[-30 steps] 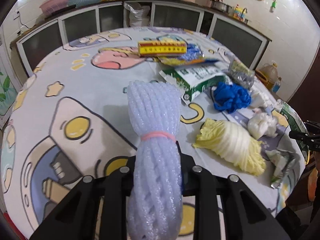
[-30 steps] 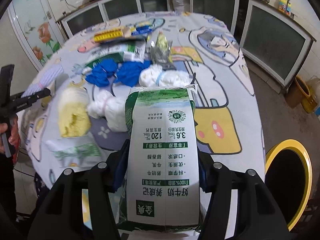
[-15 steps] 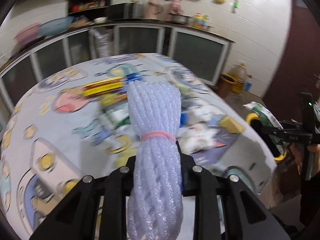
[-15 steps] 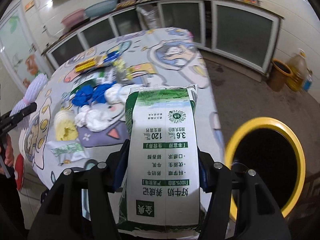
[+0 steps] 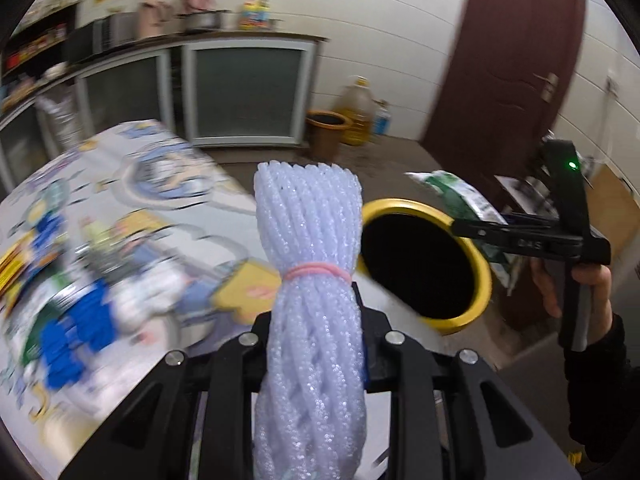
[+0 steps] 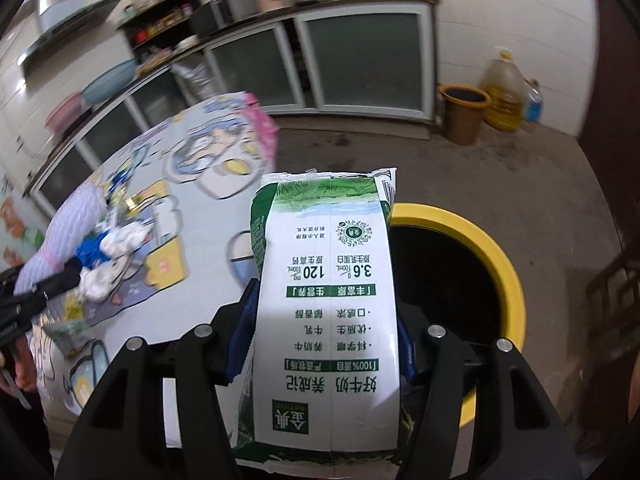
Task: Collect trash
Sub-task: 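Carry both items to the yellow bin and open both tools to drop them, then grasp the yellow-white cabbage with the left tool while the right tool grasps the white tissue bundle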
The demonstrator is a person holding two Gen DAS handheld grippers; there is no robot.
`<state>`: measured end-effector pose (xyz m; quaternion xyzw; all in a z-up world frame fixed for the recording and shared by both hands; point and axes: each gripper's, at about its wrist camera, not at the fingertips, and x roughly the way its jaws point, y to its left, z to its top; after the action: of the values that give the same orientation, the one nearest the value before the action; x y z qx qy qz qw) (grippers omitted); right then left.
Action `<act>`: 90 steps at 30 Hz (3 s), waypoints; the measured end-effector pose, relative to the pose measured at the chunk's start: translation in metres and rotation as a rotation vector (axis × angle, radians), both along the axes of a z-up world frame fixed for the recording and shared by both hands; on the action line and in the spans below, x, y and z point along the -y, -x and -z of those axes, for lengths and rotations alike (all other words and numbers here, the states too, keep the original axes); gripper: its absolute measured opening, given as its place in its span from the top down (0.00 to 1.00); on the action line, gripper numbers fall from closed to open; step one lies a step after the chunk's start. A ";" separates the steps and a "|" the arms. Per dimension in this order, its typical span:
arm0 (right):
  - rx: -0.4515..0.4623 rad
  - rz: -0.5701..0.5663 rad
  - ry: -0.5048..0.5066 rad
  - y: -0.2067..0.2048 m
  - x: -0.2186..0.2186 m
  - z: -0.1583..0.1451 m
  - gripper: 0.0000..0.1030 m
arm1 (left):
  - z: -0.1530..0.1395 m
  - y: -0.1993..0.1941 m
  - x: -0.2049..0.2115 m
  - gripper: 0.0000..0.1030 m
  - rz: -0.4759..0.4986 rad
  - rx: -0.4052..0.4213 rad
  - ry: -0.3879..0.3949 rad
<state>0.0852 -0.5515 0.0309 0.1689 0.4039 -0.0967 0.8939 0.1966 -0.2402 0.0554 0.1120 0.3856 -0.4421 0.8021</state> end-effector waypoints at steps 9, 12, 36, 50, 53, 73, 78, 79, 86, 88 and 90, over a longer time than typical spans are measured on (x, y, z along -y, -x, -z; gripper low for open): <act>-0.057 0.091 -0.030 0.006 0.044 0.030 0.46 | 0.040 0.001 0.113 0.77 0.137 -0.088 -0.049; -0.079 0.122 -0.035 0.007 0.056 0.039 0.46 | 0.054 -0.001 0.141 0.77 0.150 -0.111 -0.071; -0.033 0.217 -0.008 0.038 0.055 0.029 0.20 | 0.025 0.004 0.083 0.08 -0.033 -0.036 0.099; 0.218 -0.233 -0.026 0.010 -0.083 -0.006 0.20 | -0.009 0.041 -0.159 0.08 -0.275 0.103 0.118; 0.246 -0.396 0.003 0.004 -0.129 -0.014 0.20 | -0.002 0.037 -0.199 0.08 -0.342 0.130 0.058; 0.151 -0.721 0.098 -0.061 -0.247 -0.004 0.20 | 0.056 -0.006 -0.264 0.08 -0.577 -0.064 0.020; 0.144 -0.741 0.141 -0.084 -0.250 -0.009 0.22 | 0.059 -0.016 -0.258 0.08 -0.577 -0.097 0.016; 0.145 -0.741 0.149 -0.089 -0.250 -0.010 0.22 | 0.060 -0.018 -0.256 0.08 -0.575 -0.102 0.014; 0.080 -0.707 0.150 -0.151 -0.246 -0.002 0.31 | 0.065 -0.032 -0.246 0.08 -0.569 -0.145 0.004; 0.067 -0.698 0.142 -0.165 -0.248 0.001 0.31 | 0.067 -0.037 -0.243 0.08 -0.571 -0.153 0.003; 0.055 -0.697 0.166 -0.178 -0.254 0.007 0.31 | 0.070 -0.043 -0.241 0.08 -0.571 -0.161 0.001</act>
<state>0.2633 -0.2972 0.0235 -0.0494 0.4041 0.1860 0.8943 0.2396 0.0006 -0.0143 -0.0369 0.4637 -0.2061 0.8609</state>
